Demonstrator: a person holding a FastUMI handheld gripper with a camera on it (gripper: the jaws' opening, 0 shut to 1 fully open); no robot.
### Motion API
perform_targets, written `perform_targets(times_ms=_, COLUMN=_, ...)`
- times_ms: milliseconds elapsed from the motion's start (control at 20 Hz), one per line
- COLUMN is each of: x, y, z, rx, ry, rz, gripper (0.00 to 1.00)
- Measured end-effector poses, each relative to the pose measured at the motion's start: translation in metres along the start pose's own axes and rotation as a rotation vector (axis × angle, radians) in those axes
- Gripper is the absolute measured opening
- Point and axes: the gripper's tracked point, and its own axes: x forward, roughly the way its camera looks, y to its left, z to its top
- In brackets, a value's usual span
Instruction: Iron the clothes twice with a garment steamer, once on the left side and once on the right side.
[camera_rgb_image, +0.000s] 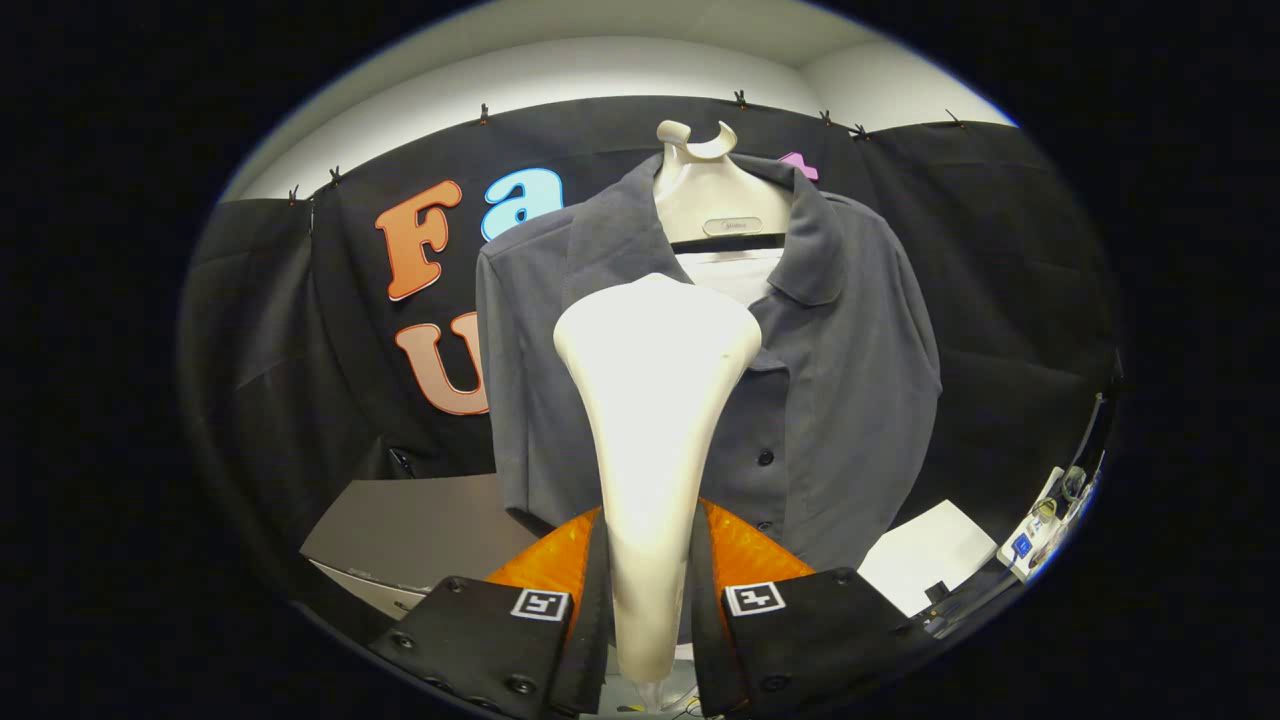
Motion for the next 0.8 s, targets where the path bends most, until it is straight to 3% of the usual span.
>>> perform_targets(times_ms=800, x=0.042, y=-0.018, z=-0.067, rx=0.001, ry=0.149, rz=0.057, gripper=0.43)
